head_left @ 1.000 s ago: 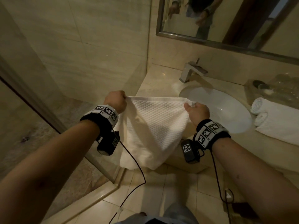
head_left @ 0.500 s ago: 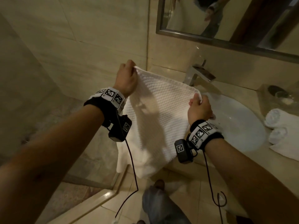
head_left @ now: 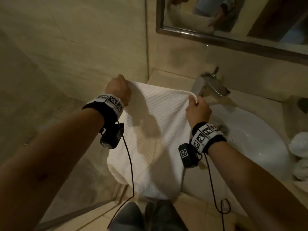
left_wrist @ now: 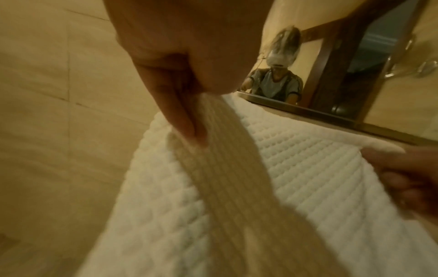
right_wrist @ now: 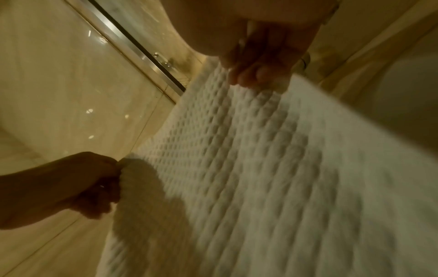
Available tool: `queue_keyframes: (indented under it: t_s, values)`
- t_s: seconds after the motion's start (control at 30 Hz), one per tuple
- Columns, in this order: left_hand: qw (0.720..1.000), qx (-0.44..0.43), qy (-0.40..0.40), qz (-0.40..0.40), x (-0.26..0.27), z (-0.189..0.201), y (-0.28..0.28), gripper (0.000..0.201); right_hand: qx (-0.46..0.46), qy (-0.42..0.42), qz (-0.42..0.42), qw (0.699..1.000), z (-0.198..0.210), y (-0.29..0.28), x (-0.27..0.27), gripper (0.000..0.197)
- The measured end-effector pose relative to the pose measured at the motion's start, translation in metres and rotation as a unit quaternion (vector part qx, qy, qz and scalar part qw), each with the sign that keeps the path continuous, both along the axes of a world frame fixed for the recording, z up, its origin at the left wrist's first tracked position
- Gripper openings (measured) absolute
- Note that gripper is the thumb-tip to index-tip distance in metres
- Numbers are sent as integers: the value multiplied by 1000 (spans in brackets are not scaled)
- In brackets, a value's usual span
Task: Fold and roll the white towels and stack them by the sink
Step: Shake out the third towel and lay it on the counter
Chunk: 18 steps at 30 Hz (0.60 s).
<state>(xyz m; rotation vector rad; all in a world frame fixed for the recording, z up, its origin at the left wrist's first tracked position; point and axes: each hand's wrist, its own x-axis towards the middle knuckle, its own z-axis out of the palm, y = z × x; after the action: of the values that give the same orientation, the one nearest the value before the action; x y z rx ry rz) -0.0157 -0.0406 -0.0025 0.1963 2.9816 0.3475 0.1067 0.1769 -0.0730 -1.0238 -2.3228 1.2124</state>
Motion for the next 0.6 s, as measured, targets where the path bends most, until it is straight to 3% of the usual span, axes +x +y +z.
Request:
queue_keyframes:
  t_s: [0.07, 0.17, 0.37, 0.5, 0.6]
  values:
    - [999, 38, -20, -14, -12, 0, 24, 36, 27, -65, -22, 997, 1, 27, -4, 44]
    - [998, 5, -42, -38, -20, 3, 19, 49, 30, -95, -19, 995, 9, 33, -5, 48]
    - [985, -41, -140, -90, -17, 1, 18, 51, -55, -117, 14, 992, -2, 14, 8, 56]
    - [949, -133, -241, -155, -4, -13, 15, 43, -86, -92, -19, 992, -14, -10, 34, 59]
    - [920, -227, -220, -233, 9, -24, 3, 30, -101, -86, -18, 991, -22, -27, 60, 43]
